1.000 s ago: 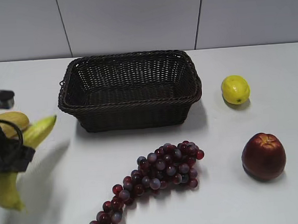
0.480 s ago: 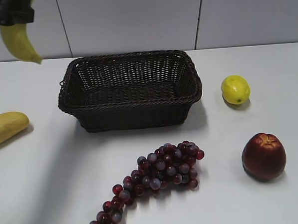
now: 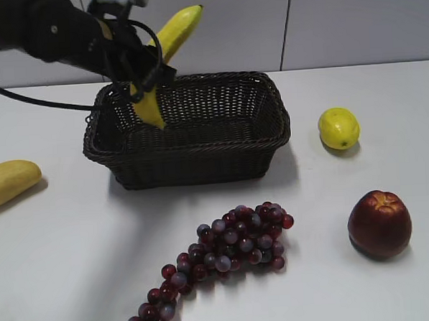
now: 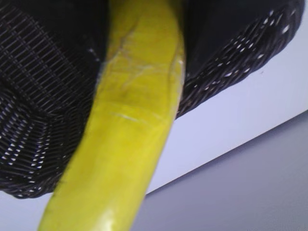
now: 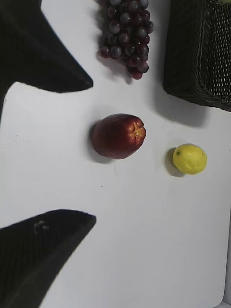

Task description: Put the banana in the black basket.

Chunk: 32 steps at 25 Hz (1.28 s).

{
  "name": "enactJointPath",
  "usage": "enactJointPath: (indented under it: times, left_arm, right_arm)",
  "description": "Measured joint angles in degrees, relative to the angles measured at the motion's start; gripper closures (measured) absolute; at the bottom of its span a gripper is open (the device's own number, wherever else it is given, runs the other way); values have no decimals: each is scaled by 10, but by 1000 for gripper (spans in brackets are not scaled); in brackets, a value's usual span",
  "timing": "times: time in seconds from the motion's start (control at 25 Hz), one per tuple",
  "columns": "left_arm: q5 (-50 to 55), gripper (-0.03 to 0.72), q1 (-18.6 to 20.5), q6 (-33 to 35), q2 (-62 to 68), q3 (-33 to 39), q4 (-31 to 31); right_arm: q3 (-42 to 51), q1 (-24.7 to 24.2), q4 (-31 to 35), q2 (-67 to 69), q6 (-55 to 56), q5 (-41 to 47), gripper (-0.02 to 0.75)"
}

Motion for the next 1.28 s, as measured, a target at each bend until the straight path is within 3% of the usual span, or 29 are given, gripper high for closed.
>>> enactJointPath:
  times: [0.36, 0.56, 0.92, 1.04, 1.28]
  left_arm:
    - [-34, 273, -12, 0, 40, 0, 10]
    - [-34, 58, -12, 0, 40, 0, 5]
    - [-10, 39, -6, 0, -11, -3, -14]
    - [92, 47, 20, 0, -49, -41, -16]
    - [417, 93, 123, 0, -63, -178, -17]
  right_arm:
    - [0, 0, 0, 0, 0, 0, 167]
    - [0, 0, 0, 0, 0, 0, 167]
    - [0, 0, 0, 0, 0, 0, 167]
    - [0, 0, 0, 0, 0, 0, 167]
    - [0, 0, 0, 0, 0, 0, 167]
